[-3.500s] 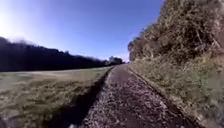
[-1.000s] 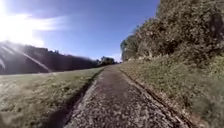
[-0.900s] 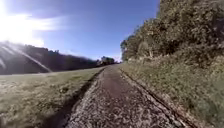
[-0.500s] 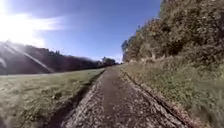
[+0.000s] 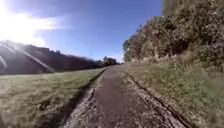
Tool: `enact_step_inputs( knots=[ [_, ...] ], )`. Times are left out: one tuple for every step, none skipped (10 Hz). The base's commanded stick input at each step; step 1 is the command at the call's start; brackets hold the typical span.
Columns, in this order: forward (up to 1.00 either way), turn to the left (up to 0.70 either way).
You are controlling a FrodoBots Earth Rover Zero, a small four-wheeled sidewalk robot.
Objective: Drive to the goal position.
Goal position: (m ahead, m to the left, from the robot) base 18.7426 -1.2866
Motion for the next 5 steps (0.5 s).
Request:
enact_step_inputs(
  knots=[
    [0.85,0.0],
    [0.85,0.0],
    [0.85,0.0],
    [0.85,0.0],
    [0.85,0.0]
  ],
)
